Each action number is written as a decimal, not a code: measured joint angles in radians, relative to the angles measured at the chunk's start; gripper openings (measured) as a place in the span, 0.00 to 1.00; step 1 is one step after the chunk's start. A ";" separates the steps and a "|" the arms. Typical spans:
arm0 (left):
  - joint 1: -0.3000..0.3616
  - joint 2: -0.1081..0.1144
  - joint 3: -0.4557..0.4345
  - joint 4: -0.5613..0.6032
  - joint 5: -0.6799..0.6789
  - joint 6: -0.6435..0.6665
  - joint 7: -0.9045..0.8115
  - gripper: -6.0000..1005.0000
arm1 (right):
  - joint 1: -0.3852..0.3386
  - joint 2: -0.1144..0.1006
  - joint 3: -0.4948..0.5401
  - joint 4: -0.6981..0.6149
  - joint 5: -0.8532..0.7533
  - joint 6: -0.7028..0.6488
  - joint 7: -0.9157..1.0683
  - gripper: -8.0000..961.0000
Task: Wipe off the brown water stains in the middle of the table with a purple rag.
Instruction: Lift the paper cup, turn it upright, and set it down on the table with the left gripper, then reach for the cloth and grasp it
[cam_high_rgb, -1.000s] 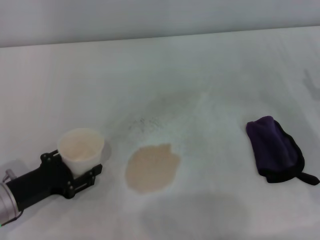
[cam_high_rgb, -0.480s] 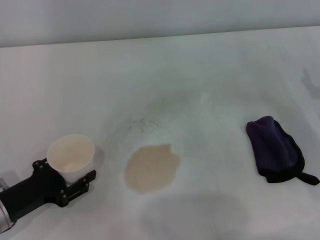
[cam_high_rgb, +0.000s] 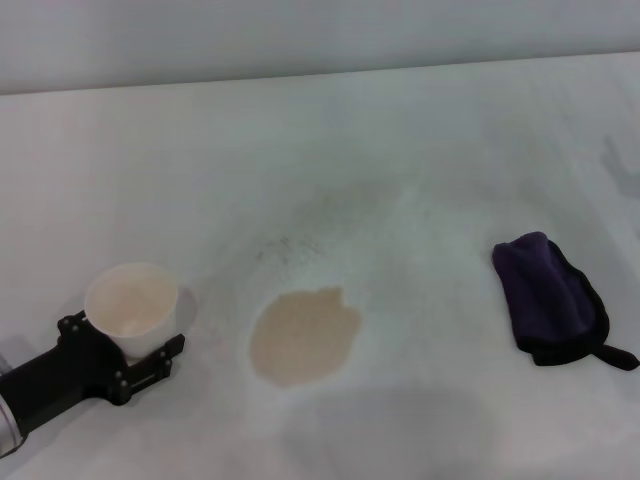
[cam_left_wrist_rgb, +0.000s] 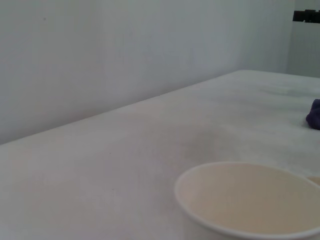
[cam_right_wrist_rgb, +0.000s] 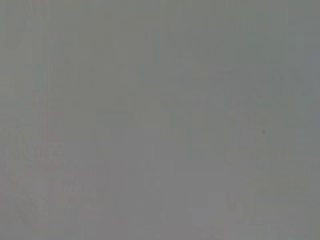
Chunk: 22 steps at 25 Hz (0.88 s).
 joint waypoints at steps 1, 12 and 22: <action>-0.001 0.000 0.000 0.000 -0.001 -0.001 0.000 0.70 | 0.000 0.000 0.000 0.000 0.000 0.000 0.000 0.89; -0.012 -0.001 0.000 0.002 -0.003 -0.033 -0.003 0.79 | 0.008 0.000 0.000 0.001 0.000 0.000 0.001 0.89; 0.002 -0.001 0.000 0.013 -0.025 -0.027 0.044 0.89 | 0.008 0.000 0.000 0.001 0.000 0.000 0.002 0.89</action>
